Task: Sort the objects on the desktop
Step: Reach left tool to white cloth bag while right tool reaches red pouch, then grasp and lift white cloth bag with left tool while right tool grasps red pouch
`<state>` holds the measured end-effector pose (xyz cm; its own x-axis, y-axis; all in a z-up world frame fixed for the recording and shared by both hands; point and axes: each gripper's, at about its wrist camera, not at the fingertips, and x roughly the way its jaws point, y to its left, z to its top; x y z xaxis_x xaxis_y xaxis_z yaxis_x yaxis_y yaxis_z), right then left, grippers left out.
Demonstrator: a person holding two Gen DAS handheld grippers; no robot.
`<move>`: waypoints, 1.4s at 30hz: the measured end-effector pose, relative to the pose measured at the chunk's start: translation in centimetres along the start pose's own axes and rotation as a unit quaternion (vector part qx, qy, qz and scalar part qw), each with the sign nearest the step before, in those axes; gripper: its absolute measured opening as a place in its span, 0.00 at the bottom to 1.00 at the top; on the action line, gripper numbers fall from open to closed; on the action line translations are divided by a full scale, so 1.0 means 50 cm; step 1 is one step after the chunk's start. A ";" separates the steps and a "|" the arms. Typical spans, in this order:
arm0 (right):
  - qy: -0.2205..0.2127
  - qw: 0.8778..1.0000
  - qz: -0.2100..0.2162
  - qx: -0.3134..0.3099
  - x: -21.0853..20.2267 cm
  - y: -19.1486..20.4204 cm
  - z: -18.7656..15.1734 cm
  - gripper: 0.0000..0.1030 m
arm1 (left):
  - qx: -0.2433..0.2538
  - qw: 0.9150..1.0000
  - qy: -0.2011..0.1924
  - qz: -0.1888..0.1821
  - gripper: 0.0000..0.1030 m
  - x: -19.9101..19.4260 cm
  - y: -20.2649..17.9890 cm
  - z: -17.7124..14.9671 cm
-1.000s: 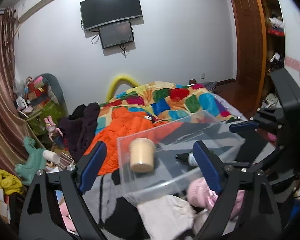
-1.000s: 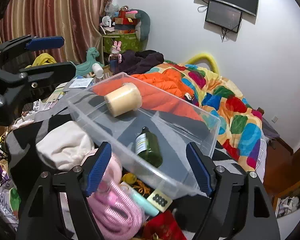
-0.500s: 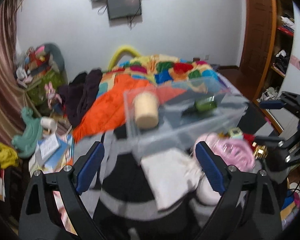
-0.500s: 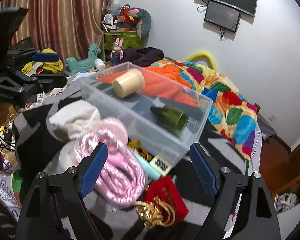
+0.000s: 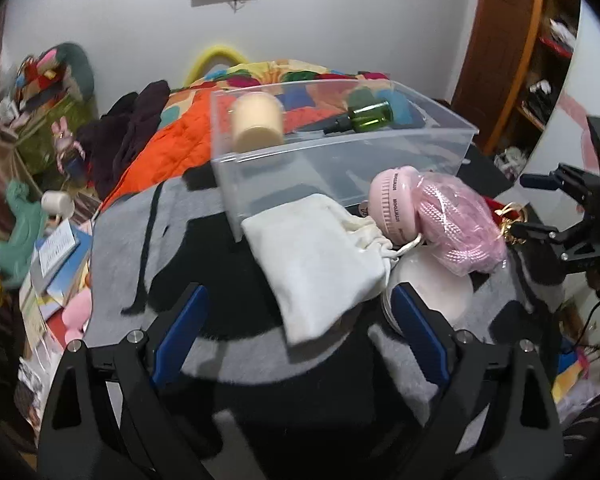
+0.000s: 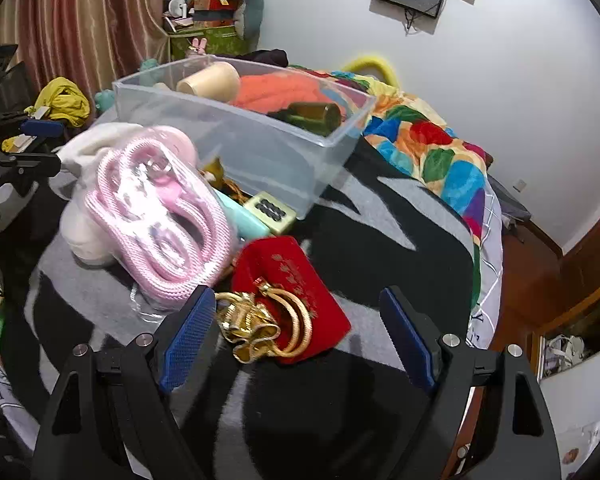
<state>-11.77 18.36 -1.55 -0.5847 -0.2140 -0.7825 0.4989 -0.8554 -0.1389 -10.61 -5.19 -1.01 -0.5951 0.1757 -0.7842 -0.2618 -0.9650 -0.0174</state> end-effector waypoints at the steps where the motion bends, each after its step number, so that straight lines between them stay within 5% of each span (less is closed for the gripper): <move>1: -0.001 1.000 0.004 0.001 0.004 0.000 -0.001 0.79 | 0.002 1.000 0.004 0.002 0.91 0.010 -0.002 0.004; 12: 0.023 0.998 0.046 0.030 0.062 -0.015 -0.007 0.77 | -0.051 0.997 0.050 -0.034 0.91 0.105 0.016 0.037; 14: 0.024 0.997 0.065 0.041 0.070 -0.018 -0.012 0.73 | -0.048 0.997 0.046 -0.030 0.91 0.108 0.007 0.038; 16: 0.019 0.996 0.081 0.045 0.065 -0.019 -0.013 0.54 | -0.044 0.998 0.038 -0.022 0.90 0.105 0.001 0.039; 17: 0.017 0.995 0.089 0.044 0.061 -0.017 -0.012 0.46 | -0.040 0.998 0.032 -0.019 0.87 0.100 -0.002 0.038; 19: 0.015 0.995 0.094 0.041 0.051 -0.011 -0.012 0.27 | -0.029 0.999 0.017 -0.026 0.63 0.085 -0.010 0.037; 22: -0.002 0.996 0.082 0.032 0.030 -0.004 -0.016 0.25 | -0.018 1.000 -0.004 -0.018 0.48 0.057 -0.017 0.035; 36: -0.074 0.991 0.098 0.055 -0.079 -0.031 0.020 0.25 | -0.064 0.996 -0.041 -0.038 0.13 -0.039 0.016 0.019; 42: -0.084 0.989 0.106 0.058 -0.089 -0.035 0.040 0.25 | -0.052 0.996 -0.073 -0.028 0.05 -0.100 0.024 0.027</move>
<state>-11.31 19.85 3.37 -0.5776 -0.4623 -0.6728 0.5516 -0.8286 0.0959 -8.95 -6.95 3.73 -0.6887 0.2486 -0.6812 -0.2215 -0.9666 -0.1288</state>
